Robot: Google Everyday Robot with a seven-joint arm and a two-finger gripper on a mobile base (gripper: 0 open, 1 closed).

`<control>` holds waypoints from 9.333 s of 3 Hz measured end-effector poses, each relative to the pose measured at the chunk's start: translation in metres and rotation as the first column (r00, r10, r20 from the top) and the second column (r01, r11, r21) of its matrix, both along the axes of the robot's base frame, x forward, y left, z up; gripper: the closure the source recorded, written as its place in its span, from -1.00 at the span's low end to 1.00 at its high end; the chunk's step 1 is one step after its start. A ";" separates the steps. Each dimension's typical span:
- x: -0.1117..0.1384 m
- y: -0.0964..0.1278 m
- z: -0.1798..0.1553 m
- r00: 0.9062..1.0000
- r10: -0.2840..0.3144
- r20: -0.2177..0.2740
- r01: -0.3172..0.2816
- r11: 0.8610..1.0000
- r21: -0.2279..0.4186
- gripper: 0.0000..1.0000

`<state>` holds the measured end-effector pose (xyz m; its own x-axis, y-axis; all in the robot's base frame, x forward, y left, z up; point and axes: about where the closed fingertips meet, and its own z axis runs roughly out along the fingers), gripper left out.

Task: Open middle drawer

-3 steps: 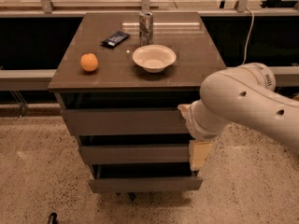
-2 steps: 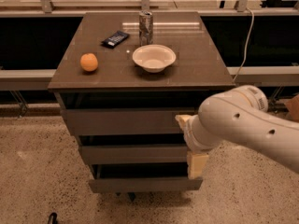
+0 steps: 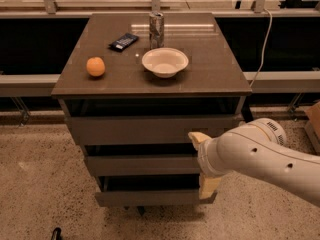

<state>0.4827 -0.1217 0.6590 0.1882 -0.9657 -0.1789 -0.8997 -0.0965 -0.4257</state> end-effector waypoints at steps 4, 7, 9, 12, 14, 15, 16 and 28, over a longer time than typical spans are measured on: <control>-0.007 0.018 -0.106 0.981 0.113 -0.159 -0.110 0.994 0.023 -1.00; 0.023 0.013 -0.185 0.992 0.042 -0.118 -0.042 0.999 0.000 -1.00; 0.061 0.011 -0.222 0.993 -0.052 -0.105 0.077 0.965 0.249 -1.00; 0.123 0.012 -0.211 0.997 -0.013 -0.079 0.037 0.952 0.302 -0.92; 0.123 0.029 -0.241 0.990 0.007 -0.143 0.040 0.944 0.327 -0.60; 0.114 0.033 -0.244 0.988 0.023 -0.154 0.028 0.946 0.323 -0.62; 0.094 0.033 -0.231 0.987 0.052 -0.153 0.000 0.947 0.321 -0.70; 0.103 0.042 -0.256 0.993 0.060 -0.101 -0.030 0.960 0.278 -0.59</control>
Offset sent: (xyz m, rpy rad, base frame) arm -0.0050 0.0280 -0.0844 -0.0109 0.2890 0.1887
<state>0.5862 -0.0801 0.4031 0.1953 -0.8669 -0.4586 -0.9390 -0.0304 -0.3425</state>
